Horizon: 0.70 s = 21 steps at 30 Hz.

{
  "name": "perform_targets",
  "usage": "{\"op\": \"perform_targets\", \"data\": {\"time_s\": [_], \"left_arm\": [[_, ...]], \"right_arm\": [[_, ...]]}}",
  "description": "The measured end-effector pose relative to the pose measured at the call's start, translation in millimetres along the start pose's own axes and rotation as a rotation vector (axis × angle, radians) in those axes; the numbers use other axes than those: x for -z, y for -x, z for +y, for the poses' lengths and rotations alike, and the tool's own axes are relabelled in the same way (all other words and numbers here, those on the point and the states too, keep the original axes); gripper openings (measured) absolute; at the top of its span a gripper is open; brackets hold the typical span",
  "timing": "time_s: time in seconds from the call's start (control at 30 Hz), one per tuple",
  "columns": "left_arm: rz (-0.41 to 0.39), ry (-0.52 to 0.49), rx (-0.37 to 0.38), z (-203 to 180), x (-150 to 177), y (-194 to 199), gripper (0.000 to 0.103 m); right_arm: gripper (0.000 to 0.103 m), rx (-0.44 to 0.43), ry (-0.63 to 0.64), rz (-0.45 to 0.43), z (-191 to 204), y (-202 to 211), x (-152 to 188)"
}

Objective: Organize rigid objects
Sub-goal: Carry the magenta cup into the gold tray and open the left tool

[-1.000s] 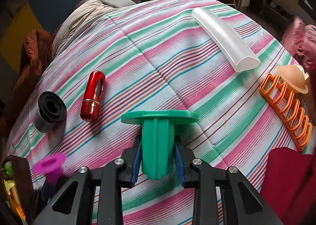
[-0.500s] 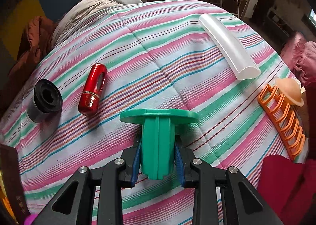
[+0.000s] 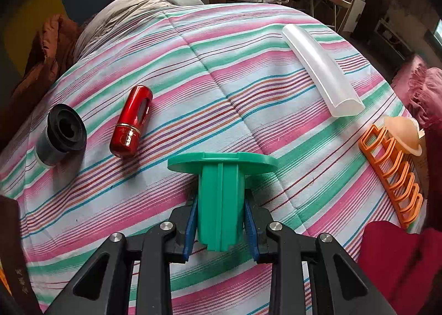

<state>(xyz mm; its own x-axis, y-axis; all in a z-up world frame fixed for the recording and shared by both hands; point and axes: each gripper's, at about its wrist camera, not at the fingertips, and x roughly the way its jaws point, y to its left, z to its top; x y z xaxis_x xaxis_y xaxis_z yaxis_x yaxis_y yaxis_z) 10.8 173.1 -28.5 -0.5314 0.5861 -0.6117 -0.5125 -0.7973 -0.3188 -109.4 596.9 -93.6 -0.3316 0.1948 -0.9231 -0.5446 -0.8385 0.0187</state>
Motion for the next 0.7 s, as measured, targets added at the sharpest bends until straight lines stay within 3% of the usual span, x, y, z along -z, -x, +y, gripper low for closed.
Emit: {"op": "perform_targets", "data": {"time_s": [0.23, 0.4, 0.57, 0.7], "left_arm": [[-0.011, 0.090, -0.119, 58.6, -3.7, 21.6, 0.031], [0.035, 0.123, -0.197, 95.0, -0.9, 25.4, 0.031], [0.082, 0.121, -0.226, 114.4, 6.8, 25.0, 0.031], [0.095, 0.065, -0.273, 115.7, 9.7, 24.4, 0.032]], "right_arm": [[0.031, -0.005, -0.008, 0.000, -1.3, 4.9, 6.5], [0.031, 0.004, 0.004, -0.002, 0.7, 5.8, 8.6], [0.031, 0.002, -0.003, -0.004, 0.3, 6.1, 8.9], [0.030, -0.020, -0.038, -0.020, -4.5, 10.9, 9.5]]}}
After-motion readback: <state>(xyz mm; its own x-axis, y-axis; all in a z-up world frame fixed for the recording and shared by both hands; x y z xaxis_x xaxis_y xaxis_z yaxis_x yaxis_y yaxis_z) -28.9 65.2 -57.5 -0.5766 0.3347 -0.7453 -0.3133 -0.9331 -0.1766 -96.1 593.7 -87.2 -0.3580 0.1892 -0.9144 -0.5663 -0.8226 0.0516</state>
